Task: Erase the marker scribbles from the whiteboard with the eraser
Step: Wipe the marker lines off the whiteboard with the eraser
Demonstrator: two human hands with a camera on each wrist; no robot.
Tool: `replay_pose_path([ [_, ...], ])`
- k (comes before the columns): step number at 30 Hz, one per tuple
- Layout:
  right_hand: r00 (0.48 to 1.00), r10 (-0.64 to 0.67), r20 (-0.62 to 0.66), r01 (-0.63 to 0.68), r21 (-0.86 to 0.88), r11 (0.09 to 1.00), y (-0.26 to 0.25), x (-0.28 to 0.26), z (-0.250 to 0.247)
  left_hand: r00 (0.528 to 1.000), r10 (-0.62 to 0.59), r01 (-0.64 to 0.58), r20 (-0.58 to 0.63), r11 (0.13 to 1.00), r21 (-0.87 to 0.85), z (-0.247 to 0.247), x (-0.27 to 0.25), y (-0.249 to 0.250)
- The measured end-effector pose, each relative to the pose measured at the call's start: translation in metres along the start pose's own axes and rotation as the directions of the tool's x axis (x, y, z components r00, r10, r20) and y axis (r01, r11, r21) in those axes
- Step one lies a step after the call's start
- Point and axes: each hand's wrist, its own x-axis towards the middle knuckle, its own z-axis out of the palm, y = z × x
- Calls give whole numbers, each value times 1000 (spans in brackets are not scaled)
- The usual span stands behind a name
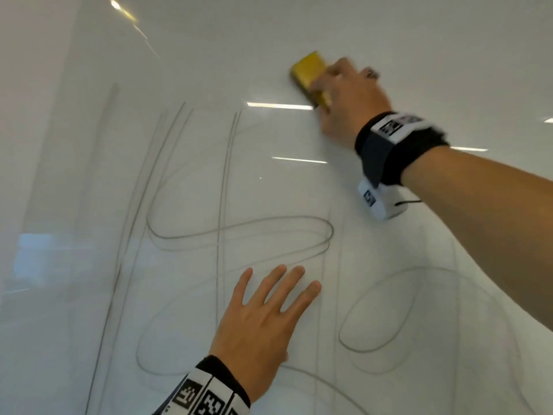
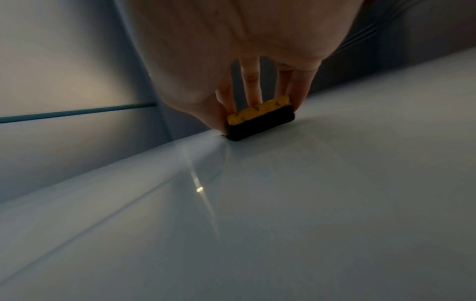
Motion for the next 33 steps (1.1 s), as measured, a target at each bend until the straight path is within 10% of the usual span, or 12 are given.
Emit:
replay_pose_path([
  [4, 981, 188, -53, -186, 32, 982, -13, 9, 6, 987, -106, 105, -118, 994, -14, -1, -32, -62],
  [7, 997, -73, 17, 72, 49, 996, -76, -24, 28, 940, -317, 322, -128, 946, 25, -7, -58, -110],
  [12, 840, -488, 236, 491, 52, 870, -136, -81, 59, 906, -423, 423, -19, 905, 45, 3, -63, -134],
  [19, 999, 18, 44, -21, 65, 998, -78, 26, 25, 920, -379, 387, -103, 918, 81, 24, -67, -143],
  [26, 844, -500, 193, 505, 25, 863, -165, -53, 65, 910, -399, 409, -110, 908, 91, 23, -68, -140],
  [33, 972, -154, 179, 108, 245, 963, -108, 48, 30, 910, -403, 414, -100, 900, 135, 21, -67, -136],
])
